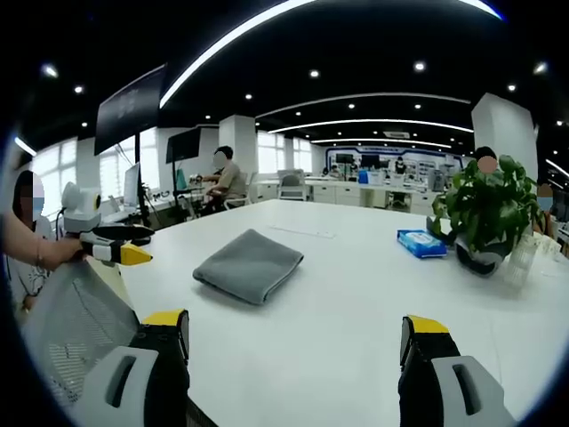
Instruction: Open the folded towel by lifting each exposed corner and separating the folded layers until the towel lies flat within the target outline without major curled edges
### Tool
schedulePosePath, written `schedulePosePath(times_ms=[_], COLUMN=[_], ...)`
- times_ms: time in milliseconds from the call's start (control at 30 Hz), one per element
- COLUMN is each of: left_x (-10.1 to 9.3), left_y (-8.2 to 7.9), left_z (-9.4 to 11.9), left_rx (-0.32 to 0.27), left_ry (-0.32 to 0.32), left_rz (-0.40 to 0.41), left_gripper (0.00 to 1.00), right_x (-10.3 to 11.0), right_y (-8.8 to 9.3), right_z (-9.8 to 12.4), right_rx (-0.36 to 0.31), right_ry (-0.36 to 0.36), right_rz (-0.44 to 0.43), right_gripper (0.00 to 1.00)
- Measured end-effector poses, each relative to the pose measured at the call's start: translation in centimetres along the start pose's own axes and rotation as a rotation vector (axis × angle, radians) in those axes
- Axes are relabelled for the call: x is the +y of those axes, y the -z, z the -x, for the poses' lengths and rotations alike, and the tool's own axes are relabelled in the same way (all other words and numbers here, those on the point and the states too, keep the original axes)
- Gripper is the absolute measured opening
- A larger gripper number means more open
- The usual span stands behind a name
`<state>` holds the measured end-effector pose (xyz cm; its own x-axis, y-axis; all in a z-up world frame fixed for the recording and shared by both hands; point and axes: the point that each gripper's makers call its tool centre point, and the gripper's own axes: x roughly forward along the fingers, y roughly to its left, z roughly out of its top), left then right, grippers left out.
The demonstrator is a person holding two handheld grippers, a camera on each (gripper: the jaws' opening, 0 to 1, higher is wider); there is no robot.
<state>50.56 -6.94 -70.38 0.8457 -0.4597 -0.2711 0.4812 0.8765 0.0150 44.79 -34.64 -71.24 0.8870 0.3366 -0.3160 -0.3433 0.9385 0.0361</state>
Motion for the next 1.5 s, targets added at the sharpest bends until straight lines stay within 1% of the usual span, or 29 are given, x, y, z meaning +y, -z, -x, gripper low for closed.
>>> schedulePosePath(times_ms=[300,400,500,567,733,767,833,933,967,1033,1100,1133,1167,1233,1267,1300,1333,1367,1400,1433,1500], left_x=[-0.2,-0.2,-0.2,-0.1,-0.1,-0.2,-0.2,-0.4,-0.2,-0.2,-0.8,-1.2,-1.7,-2.6,-2.8,-3.1,-3.2,-3.5,-3.7,-3.8,-4.1], left_y=[-0.1,-0.1,0.4,0.4,0.4,0.4,0.5,-0.1,-0.1,-0.2,-0.2,0.2,0.8,1.4,1.4,1.1,1.1,0.8,0.7,0.6,0.4], left_z=[0.2,0.2,0.1,0.0,0.0,-0.1,-0.2,-0.2,-0.2,-0.2,-0.2,-0.4,-0.5,-0.5,-0.4,-0.3,-0.3,-0.1,0.0,0.1,0.1], left_rx=[-0.002,-0.001,0.019,0.022,0.024,0.024,0.03,0.002,0.004,-0.002,-0.005,0.013,0.045,0.071,0.067,0.055,0.052,0.04,0.038,0.045,0.044], left_ry=[0.002,0.0,-0.001,-0.001,0.007,0.009,0.01,0.016,0.014,0.018,0.05,0.07,0.098,0.14,0.152,0.167,0.176,0.208,0.227,0.258,0.303], left_rz=[0.001,0.003,-0.011,-0.015,-0.007,-0.01,-0.039,-0.073,-0.08,-0.063,-0.054,-0.07,-0.103,-0.148,-0.148,-0.132,-0.123,-0.092,-0.076,-0.047,0.001], left_gripper=[0.84,0.84,0.84,0.84,0.84,0.84,0.84,0.84,0.84,0.85,0.88,0.9,0.91,0.93,0.93,0.94,0.94,0.94,0.94,0.95,0.96], right_x=[0.5,0.4,0.3,0.2,-0.3,-0.4,-0.6,-1.0,-1.0,-1.2,-1.6,-2.3,-2.7,-3.4,-3.5,-3.5,-3.6,-3.7,-3.8,-3.6,-3.4], right_y=[0.6,0.4,0.3,0.3,-0.7,-0.9,-1.1,-0.8,-0.8,-0.9,-0.8,-0.6,-0.6,-1.1,-1.2,-1.1,-0.9,-0.8,-0.9,-1.2,-2.1], right_z=[-0.2,-0.2,-0.1,-0.1,0.2,0.3,0.4,0.4,0.4,0.4,0.7,0.9,0.9,0.8,0.9,1.0,1.1,1.2,1.3,1.2,1.1], right_rx=[0.033,0.022,0.022,0.024,-0.019,-0.029,-0.036,-0.015,-0.011,-0.004,0.003,0.02,0.024,0.013,0.012,0.015,0.025,0.04,0.054,0.049,0.026], right_ry=[-0.014,-0.011,-0.004,0.003,0.024,0.034,0.051,0.081,0.086,0.098,0.133,0.166,0.18,0.199,0.203,0.211,0.219,0.233,0.248,0.241,0.244], right_rz=[0.025,0.034,0.041,0.047,0.033,0.042,0.055,0.105,0.115,0.145,0.165,0.158,0.158,0.146,0.132,0.118,0.126,0.148,0.193,0.213,0.2], right_gripper=[1.0,1.0,1.0,1.0,1.0,1.0,1.0,1.0,1.0,1.0,1.0,1.0,1.0,1.0,1.0,1.0,1.0,1.0,1.0,1.0,1.0])
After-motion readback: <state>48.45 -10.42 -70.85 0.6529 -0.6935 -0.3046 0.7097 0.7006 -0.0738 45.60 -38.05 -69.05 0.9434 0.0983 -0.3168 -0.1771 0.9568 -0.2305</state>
